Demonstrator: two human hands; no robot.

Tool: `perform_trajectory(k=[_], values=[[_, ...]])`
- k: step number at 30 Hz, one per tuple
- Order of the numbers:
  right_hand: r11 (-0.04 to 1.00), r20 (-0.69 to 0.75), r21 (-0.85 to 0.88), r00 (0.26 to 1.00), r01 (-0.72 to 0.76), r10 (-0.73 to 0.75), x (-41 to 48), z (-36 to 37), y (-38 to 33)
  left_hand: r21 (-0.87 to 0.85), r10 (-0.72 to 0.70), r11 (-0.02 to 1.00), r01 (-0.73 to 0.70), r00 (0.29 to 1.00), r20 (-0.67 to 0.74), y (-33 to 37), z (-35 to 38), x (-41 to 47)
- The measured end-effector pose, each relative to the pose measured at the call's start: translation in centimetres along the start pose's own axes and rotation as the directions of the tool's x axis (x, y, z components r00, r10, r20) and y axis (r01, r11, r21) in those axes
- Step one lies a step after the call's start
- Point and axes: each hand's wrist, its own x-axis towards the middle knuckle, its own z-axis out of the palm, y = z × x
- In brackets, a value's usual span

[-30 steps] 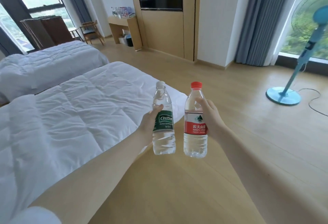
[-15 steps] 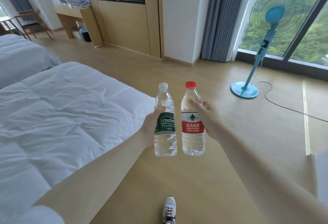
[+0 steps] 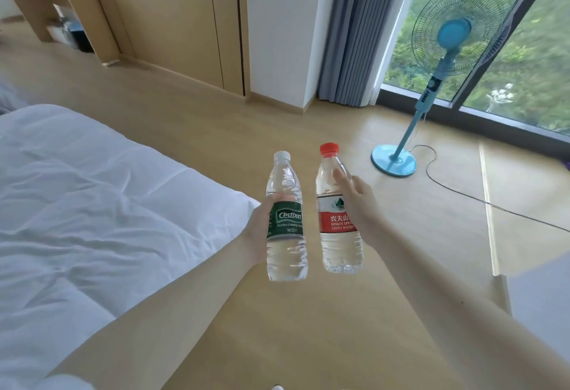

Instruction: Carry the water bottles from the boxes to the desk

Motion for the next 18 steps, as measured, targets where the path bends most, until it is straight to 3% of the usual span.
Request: perform_trajectory(k=[7,18], values=[[1.000,0.035,0.013,0.999,-0.027,0.027,6.8,1.9,-0.9,-0.113,0.080,0.991,-0.077,0.996,0.025,3.0,-1.6,4.8],[0.994,0.221,0.101,0.975,-0.045,0.022,22.8,1.6,-2.7,0.024,0.095,0.996,-0.092,0.971,-0.220,10.8,-0.4,15.1]])
